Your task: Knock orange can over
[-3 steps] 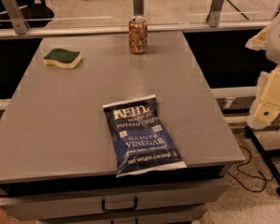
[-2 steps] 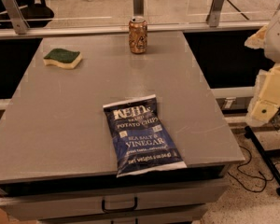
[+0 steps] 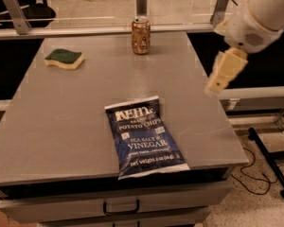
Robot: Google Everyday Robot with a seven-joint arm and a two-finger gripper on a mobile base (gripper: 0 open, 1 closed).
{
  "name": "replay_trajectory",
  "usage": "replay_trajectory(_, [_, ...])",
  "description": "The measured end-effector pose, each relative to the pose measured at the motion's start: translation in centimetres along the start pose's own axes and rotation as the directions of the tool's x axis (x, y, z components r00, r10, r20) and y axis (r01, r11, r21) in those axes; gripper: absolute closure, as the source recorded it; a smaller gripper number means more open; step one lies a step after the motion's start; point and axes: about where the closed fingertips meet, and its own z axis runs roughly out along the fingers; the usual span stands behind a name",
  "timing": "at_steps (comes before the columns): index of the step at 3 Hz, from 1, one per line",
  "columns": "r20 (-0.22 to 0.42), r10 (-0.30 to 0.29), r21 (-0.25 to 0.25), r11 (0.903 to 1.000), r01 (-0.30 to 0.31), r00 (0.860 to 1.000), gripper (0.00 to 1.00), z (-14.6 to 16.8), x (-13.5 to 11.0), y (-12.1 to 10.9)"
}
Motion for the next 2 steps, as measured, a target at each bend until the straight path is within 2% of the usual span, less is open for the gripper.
replay_trajectory(1, [0.096,-0.001,0.099,0.9951,-0.008,0.995,0.0,3.71,-4.31,-5.38])
replay_trajectory(2, [0.096,-0.001,0.099,0.9951,-0.008,0.995,0.0,3.71,-4.31,-5.38])
